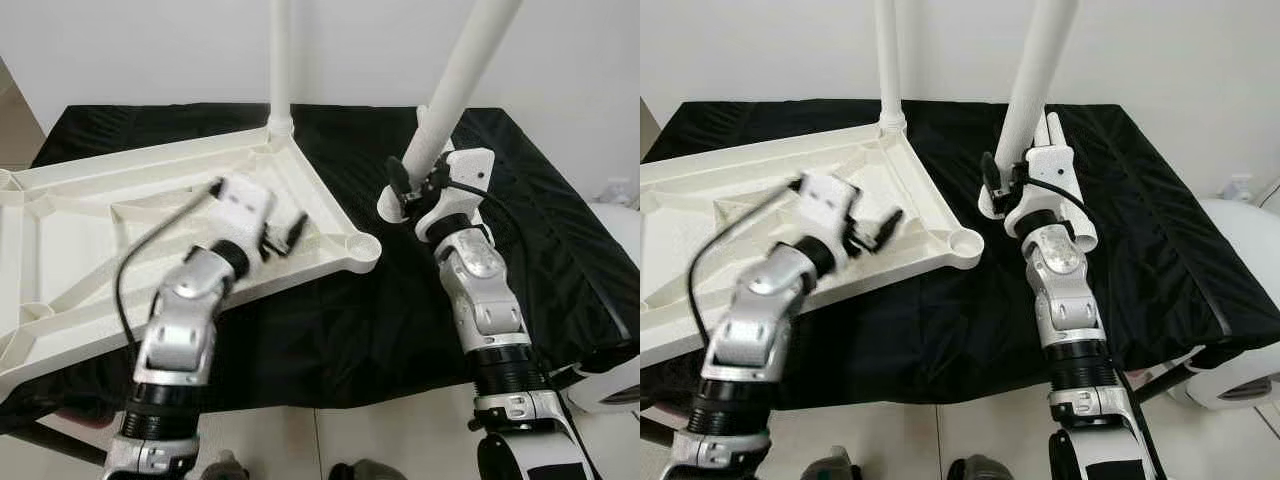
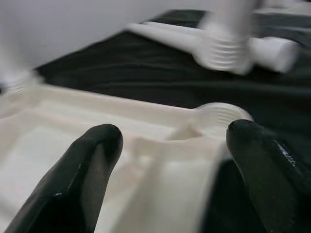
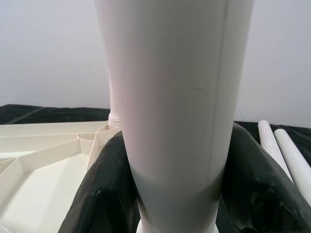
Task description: Building children table
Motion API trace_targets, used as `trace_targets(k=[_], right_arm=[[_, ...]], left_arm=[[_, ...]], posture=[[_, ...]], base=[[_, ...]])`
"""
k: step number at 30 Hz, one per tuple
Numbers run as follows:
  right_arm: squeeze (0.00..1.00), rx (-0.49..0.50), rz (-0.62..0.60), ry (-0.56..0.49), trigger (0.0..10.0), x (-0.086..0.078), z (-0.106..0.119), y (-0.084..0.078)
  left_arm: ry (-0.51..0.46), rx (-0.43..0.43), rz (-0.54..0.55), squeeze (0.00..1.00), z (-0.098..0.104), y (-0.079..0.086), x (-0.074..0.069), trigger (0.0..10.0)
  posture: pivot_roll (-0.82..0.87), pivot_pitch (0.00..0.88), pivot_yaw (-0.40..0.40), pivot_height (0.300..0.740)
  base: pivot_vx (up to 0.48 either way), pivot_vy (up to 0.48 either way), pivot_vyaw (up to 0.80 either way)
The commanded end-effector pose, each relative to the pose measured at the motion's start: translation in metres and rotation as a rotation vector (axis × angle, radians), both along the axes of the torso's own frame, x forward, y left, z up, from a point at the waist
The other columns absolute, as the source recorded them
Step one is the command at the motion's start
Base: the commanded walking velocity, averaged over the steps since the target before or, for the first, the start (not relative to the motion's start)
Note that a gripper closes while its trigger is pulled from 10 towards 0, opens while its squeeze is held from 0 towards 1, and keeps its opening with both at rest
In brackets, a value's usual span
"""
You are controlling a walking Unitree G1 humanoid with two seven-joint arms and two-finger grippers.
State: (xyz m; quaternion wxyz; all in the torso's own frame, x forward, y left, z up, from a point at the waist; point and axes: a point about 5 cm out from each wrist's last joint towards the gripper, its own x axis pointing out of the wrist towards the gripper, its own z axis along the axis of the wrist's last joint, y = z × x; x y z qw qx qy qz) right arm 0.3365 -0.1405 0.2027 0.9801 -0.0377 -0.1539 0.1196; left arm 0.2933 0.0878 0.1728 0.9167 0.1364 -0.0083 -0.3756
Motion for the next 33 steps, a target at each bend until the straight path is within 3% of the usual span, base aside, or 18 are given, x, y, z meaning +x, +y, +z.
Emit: trace_targets(k=[1, 8, 12, 33], right_arm=[[0.0, 0.005, -0.005, -0.02, 10.0, 0.001, 0.003, 0.0], [0.0, -0.004, -0.047, -0.041, 10.0, 0.002, 0.007, -0.009], [0.0, -0.004, -0.058, -0.045, 10.0, 0.0, 0.007, -0.011], [0.0, -0.01, -0.088, -0.053, 10.0, -0.001, 0.008, -0.017]], left_arm=[[-0.001, 0.033, -0.049, 0.0, -0.002, -0.005, -0.001, 10.0], [0.107, 0.144, -0.166, 0.0, -0.02, -0.01, 0.001, 10.0], [0.177, 0.214, -0.143, 0.0, -0.034, -0.007, 0.004, 10.0], [0.35, 0.262, -0.05, 0.0, -0.049, 0.006, 0.024, 10.0]], posture=[[0.06, 0.0, -0.034, 0.74], [0.03, 0.0, -0.013, 0.74], [0.03, 0.0, -0.005, 0.74], [0.01, 0.0, 0.006, 0.74]], base=[[0.0, 0.0, 0.0], [0.0, 0.0, 0.0], [0.0, 0.0, 0.0], [0.0, 0.0, 0.0]])
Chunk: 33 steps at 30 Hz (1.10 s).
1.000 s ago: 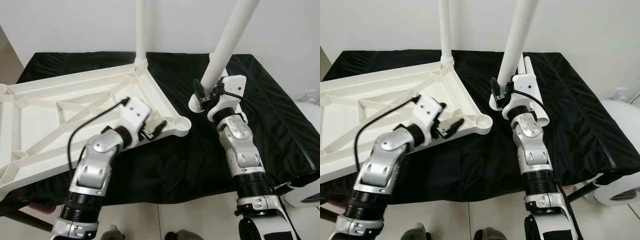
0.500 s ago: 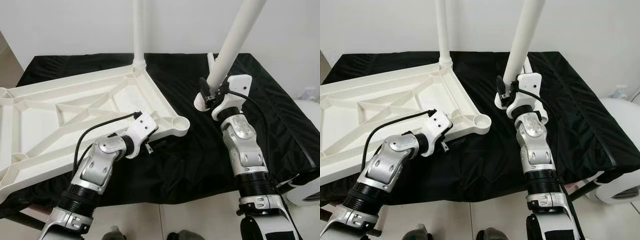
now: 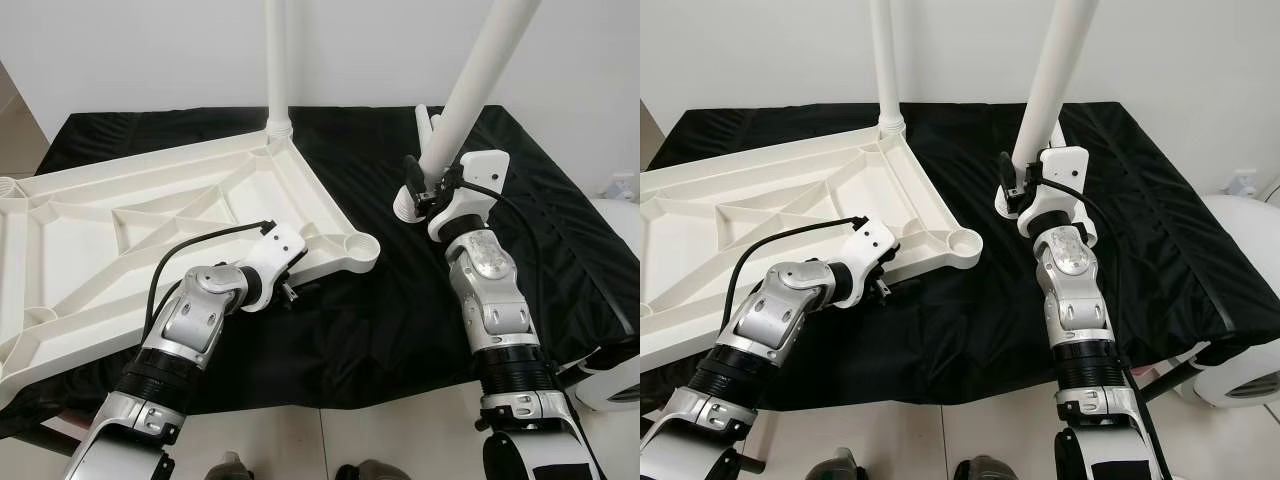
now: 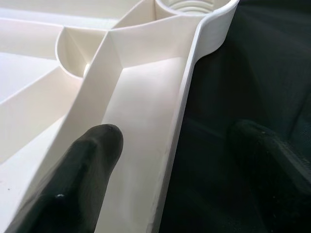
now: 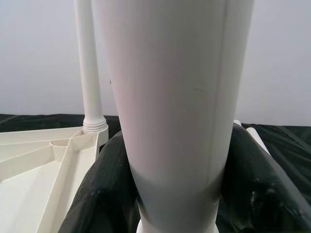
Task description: Building children table
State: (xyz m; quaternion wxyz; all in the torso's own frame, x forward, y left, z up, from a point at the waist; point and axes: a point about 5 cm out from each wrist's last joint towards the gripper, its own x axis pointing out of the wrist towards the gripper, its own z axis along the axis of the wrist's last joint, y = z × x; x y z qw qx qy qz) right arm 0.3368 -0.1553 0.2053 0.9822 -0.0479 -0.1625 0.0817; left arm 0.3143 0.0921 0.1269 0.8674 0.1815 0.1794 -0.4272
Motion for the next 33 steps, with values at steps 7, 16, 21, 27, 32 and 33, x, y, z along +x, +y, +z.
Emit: trace_targets(k=[7, 16, 21, 27, 32, 33], right_arm=[[0.0, -0.004, -0.018, -0.031, 10.0, -0.002, 0.005, -0.004], [0.0, -0.001, -0.018, -0.029, 10.0, -0.002, 0.004, -0.003], [0.0, -0.004, -0.007, -0.024, 10.0, -0.001, 0.003, -0.001], [0.0, -0.004, 0.006, -0.021, 10.0, -0.001, 0.004, 0.001], [0.0, 0.002, 0.019, -0.011, 10.0, -0.001, 0.002, 0.003], [0.0, 0.003, 0.021, -0.01, 10.0, -0.001, 0.002, 0.003]], left_arm=[[0.074, 0.033, 0.094, 0.0, -0.006, 0.006, 0.01, 9.5], [0.076, 0.028, 0.136, 0.0, -0.004, 0.009, 0.016, 2.9], [0.056, 0.009, 0.121, 0.0, 0.004, 0.01, 0.016, 2.4], [0.048, 0.007, 0.097, 0.0, 0.005, 0.009, 0.014, 4.1], [0.052, 0.015, 0.041, 0.0, 0.003, 0.006, 0.008, 0.9], [0.052, 0.021, 0.032, 0.0, 0.002, 0.005, 0.006, 0.9]], posture=[[0.01, 0.0, 0.01, 0.74], [0.01, 0.0, 0.006, 0.74], [0.02, 0.0, 0.0, 0.74], [0.02, 0.0, -0.007, 0.74], [0.02, 0.0, -0.01, 0.74], [0.02, 0.0, -0.01, 0.74]], base=[[0.0, 0.0, 0.0], [0.0, 0.0, 0.0], [0.0, 0.0, 0.0], [0.0, 0.0, 0.0], [0.0, 0.0, 0.0], [0.0, 0.0, 0.0]])
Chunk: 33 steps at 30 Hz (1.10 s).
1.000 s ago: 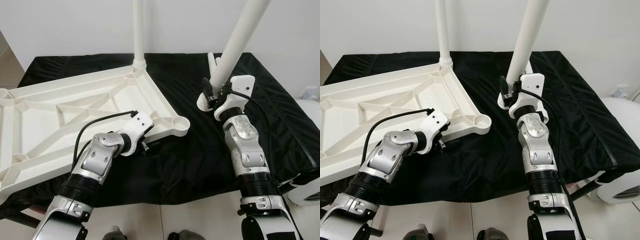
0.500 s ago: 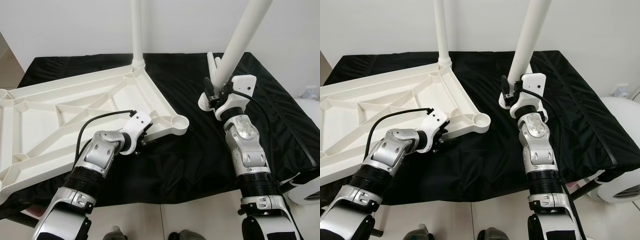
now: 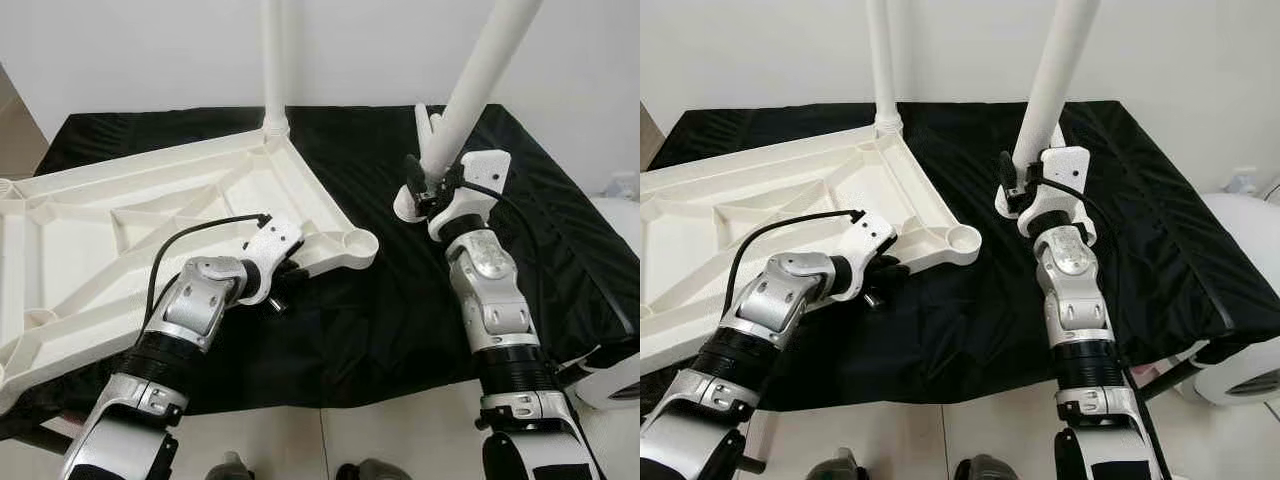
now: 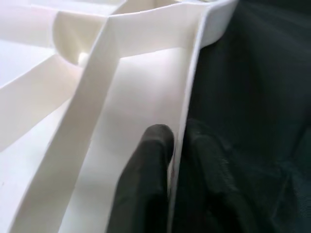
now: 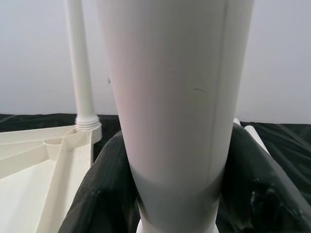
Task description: Building children table
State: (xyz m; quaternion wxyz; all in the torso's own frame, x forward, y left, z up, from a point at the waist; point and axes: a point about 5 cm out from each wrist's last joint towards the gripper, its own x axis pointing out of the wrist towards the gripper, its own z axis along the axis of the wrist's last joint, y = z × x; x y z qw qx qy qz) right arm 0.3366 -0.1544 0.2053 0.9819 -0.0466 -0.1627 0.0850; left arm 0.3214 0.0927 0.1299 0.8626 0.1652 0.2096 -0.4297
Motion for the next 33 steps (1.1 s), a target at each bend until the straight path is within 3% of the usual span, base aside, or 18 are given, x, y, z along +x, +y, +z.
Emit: trace_targets(k=[1, 2, 3, 9, 10, 11, 12, 14, 15, 16, 33], right_arm=[[0.0, -0.002, 0.016, -0.01, 10.0, -0.001, 0.002, 0.003], [0.0, -0.005, 0.017, -0.011, 10.0, -0.001, 0.002, 0.003], [0.0, -0.006, 0.018, -0.01, 10.0, -0.001, 0.002, 0.003], [0.0, -0.007, 0.021, -0.01, 10.0, -0.001, 0.001, 0.004], [0.0, -0.009, 0.021, -0.01, 10.0, -0.001, 0.001, 0.004], [0.0, -0.01, 0.02, -0.011, 10.0, -0.001, 0.001, 0.004], [0.0, -0.01, 0.019, -0.01, 10.0, -0.002, 0.001, 0.003], [0.0, -0.01, 0.019, -0.01, 10.0, -0.002, 0.001, 0.003], [0.0, -0.01, 0.017, -0.01, 10.0, -0.002, 0.001, 0.002], [0.0, -0.01, 0.015, -0.01, 10.0, -0.002, 0.001, 0.002], [0.0, -0.011, -0.001, -0.015, 10.0, -0.003, 0.002, -0.001]], left_arm=[[-0.019, 0.031, 0.016, 0.0, -0.002, 0.005, -0.002, 4.3], [-0.02, 0.036, 0.012, 0.0, -0.002, 0.005, -0.003, 4.3], [-0.016, 0.048, 0.01, 0.0, -0.004, 0.005, -0.003, 10.0], [-0.006, 0.088, 0.011, 0.0, -0.01, 0.004, -0.004, 10.0], [-0.005, 0.095, 0.008, 0.89, -0.011, 0.003, -0.005, 10.0], [-0.005, 0.099, 0.006, 0.89, -0.011, 0.003, -0.005, 10.0], [-0.005, 0.099, 0.01, 1.0, -0.012, 0.003, -0.005, 10.0], [-0.005, 0.099, 0.012, 1.0, -0.012, 0.002, -0.005, 10.0], [-0.005, 0.102, 0.008, 0.85, -0.012, 0.002, -0.005, 10.0], [-0.005, 0.105, 0.004, 0.0, -0.012, 0.001, -0.006, 10.0], [0.027, 0.151, -0.044, 0.0, -0.021, -0.011, -0.011, 10.0]], posture=[[0.02, 0.0, -0.011, 0.74], [0.02, 0.0, -0.011, 0.74], [0.02, 0.0, -0.011, 0.74], [0.02, 0.0, -0.011, 0.74], [0.02, 0.0, -0.01, 0.74], [0.02, 0.0, -0.01, 0.74], [0.02, 0.0, -0.008, 0.74], [0.02, 0.0, -0.008, 0.74], [0.02, 0.0, -0.008, 0.74], [0.02, 0.0, -0.008, 0.74], [0.01, 0.0, -0.001, 0.74]], base=[[0.0, 0.0, 0.0], [0.0, 0.0, 0.0], [0.0, 0.0, 0.0], [0.0, 0.0, 0.0], [0.0, 0.0, 0.0], [0.0, 0.0, 0.0], [0.0, 0.0, 0.0], [0.0, 0.0, 0.0], [0.0, 0.0, 0.0], [0.0, 0.0, 0.0], [0.0, 0.0, 0.0]])
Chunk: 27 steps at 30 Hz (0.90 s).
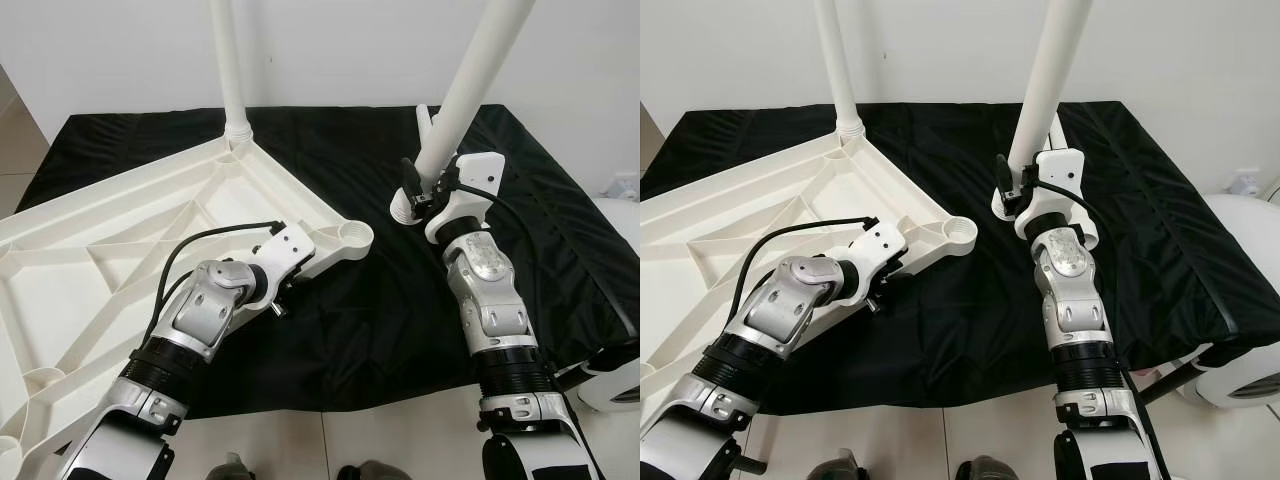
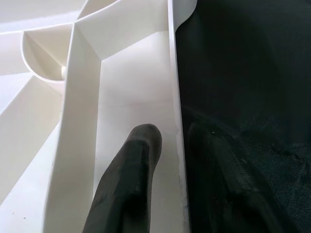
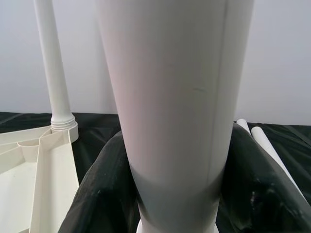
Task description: Building children table
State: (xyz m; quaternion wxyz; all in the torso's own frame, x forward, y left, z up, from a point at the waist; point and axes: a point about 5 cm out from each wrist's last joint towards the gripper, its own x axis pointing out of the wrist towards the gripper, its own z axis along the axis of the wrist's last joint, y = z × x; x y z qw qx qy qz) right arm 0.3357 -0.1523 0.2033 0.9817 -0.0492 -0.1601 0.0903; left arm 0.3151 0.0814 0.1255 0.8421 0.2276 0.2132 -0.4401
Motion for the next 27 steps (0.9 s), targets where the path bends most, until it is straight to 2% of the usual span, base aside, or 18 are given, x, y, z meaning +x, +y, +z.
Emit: trace_targets(k=[1, 12, 14, 17, 18, 20, 21, 24, 25, 27], right_arm=[[0.0, -0.003, -0.012, -0.021, 10.0, -0.002, 0.005, -0.003], [0.0, -0.001, -0.02, -0.023, 10.0, -0.001, 0.005, -0.003], [0.0, -0.002, -0.026, -0.023, 10.0, -0.001, 0.005, -0.004], [0.0, -0.001, -0.027, -0.023, 10.0, -0.001, 0.005, -0.005], [0.0, -0.002, -0.029, -0.023, 10.0, 0.0, 0.005, -0.005], [0.0, -0.002, -0.03, -0.023, 10.0, 0.0, 0.005, -0.005], [0.0, -0.002, -0.031, -0.023, 10.0, 0.0, 0.005, -0.005], [0.0, -0.001, -0.031, -0.023, 10.0, 0.0, 0.005, -0.005], [0.0, 0.0, -0.033, -0.023, 10.0, 0.0, 0.005, -0.005], [0.0, 0.0, -0.033, -0.023, 10.0, 0.0, 0.006, -0.006]], left_arm=[[0.065, 0.043, 0.016, 0.0, -0.018, 0.0, -0.005, 10.0], [0.062, 0.044, -0.005, 0.0, -0.015, -0.008, -0.005, 10.0], [0.027, 0.015, -0.005, 0.0, -0.002, -0.014, 0.003, 10.0], [0.011, 0.001, -0.004, 0.0, 0.004, -0.016, 0.007, 10.0], [0.004, -0.01, -0.006, 0.43, 0.008, -0.017, 0.008, 10.0], [0.0, -0.017, -0.008, 0.43, 0.01, -0.018, 0.009, 10.0], [-0.003, -0.019, -0.015, 1.0, 0.012, -0.019, 0.01, 10.0], [-0.001, -0.018, -0.018, 1.0, 0.012, -0.02, 0.01, 10.0], [0.006, -0.014, -0.017, 0.0, 0.01, -0.022, 0.011, 10.0], [0.01, -0.013, -0.014, 0.0, 0.01, -0.023, 0.011, 10.0]], posture=[[0.01, 0.0, 0.0, 0.74], [0.01, 0.0, 0.003, 0.74], [0.01, 0.0, 0.005, 0.74], [0.01, 0.0, 0.006, 0.74], [0.01, 0.0, 0.006, 0.74], [0.01, 0.0, 0.006, 0.74], [0.01, 0.0, 0.006, 0.74], [0.01, 0.0, 0.006, 0.74], [0.01, 0.0, 0.006, 0.74], [0.01, 0.0, 0.006, 0.74]], base=[[0.0, 0.0, 0.0], [0.0, 0.0, 0.0], [0.0, 0.0, 0.0], [0.0, 0.0, 0.0], [0.0, 0.0, 0.0], [0.0, 0.0, 0.0], [0.0, 0.0, 0.0], [0.0, 0.0, 0.0], [0.0, 0.0, 0.0], [0.0, 0.0, 0.0]])
